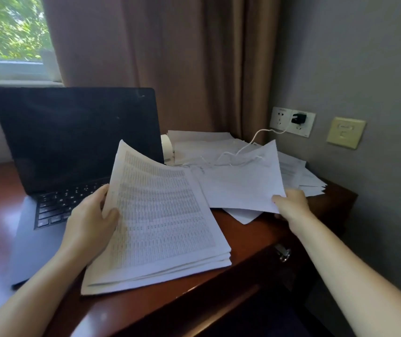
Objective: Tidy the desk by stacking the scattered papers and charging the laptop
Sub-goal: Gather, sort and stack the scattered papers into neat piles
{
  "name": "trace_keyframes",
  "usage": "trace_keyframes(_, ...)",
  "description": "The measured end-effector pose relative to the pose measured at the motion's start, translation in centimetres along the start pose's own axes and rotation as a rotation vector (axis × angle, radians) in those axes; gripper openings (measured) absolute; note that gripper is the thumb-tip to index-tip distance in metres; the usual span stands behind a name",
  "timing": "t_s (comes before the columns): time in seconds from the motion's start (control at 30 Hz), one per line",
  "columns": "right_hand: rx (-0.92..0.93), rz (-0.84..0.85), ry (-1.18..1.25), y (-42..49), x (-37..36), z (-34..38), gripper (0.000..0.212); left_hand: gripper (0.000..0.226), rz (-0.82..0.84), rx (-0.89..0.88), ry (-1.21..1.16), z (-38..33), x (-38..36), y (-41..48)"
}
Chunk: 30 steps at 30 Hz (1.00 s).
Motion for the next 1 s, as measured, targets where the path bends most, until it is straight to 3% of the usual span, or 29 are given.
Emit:
trace_keyframes(0.23,0.048,-0.273,0.18,0.5,5.8,-3.2,0.024,0.05,-0.034,0.024,-0.059,0.3,-0.3,0.2)
trace_keyframes(0.47,0.021,-0.32,0.48,-0.5,7.7,-3.5,0.028,0.048,-0.038,0.023,-0.064,0.1,-0.4,0.0)
trace_keyframes(0.73,0.017,-0.147,0.71,-3.7,4.0,-3.2,0.033,0.048,-0.01,0.023,-0.068,0.2,-0.4,0.1)
trace_keyframes(1.0,0.025,0.104,0.598,-6.7,-0.7,-1.4,0.025,0.047,0.024,0.058,-0.073,0.6,-0.6,0.2)
Point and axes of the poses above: each hand's wrist, its own y-axis towards the middle knuckle, its own x-axis out of the back of the hand, z = x × y, the point moved 1 cm from there along y, towards the middle knuckle, and after that the axes turned 13 degrees about -x, right-handed, at the moved point
